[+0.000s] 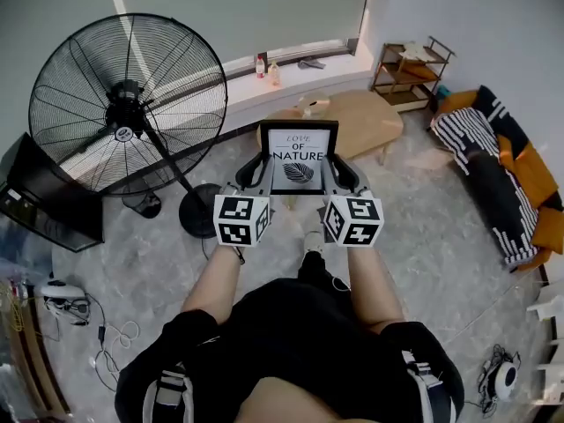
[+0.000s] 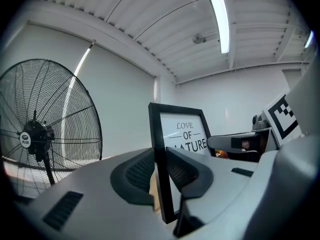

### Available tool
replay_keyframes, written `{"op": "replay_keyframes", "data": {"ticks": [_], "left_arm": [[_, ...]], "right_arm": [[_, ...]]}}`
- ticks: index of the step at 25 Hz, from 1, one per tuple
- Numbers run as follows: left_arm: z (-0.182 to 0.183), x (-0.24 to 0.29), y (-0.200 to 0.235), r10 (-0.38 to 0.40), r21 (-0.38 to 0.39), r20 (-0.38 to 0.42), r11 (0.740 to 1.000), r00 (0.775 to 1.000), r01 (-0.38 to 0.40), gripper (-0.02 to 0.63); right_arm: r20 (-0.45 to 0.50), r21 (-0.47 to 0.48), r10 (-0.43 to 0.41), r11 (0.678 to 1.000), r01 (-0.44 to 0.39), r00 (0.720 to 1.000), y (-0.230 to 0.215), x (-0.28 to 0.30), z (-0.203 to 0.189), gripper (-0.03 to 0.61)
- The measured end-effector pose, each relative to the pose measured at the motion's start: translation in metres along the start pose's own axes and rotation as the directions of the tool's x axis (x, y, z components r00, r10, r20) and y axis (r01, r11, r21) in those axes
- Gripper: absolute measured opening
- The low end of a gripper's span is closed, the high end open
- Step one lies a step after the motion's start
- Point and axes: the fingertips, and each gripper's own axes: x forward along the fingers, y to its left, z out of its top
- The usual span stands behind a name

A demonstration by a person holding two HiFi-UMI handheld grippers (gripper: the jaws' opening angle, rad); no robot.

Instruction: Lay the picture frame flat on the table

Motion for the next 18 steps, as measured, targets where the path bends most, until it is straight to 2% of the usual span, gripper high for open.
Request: {"op": "replay_keyframes", "data": {"ticks": [7,18], "left_arm": [[0.0,0.096,0.027,0.015,0.005,-0.014,1.0,1.0,-0.015,0.086],[0.022,0.333,0.053,0.053,-0.007,-0.073,0.999,0.996,-0.053,0.086]], "right_arm": [[0.0,-0.002,0.015,1.0,-0.015,1.0,-0.051,0.086,0.002,0.091],[-0.049,0.042,0.062,0.997,-0.06,0.997,-0.207,0.273,0.027,0.091]]}}
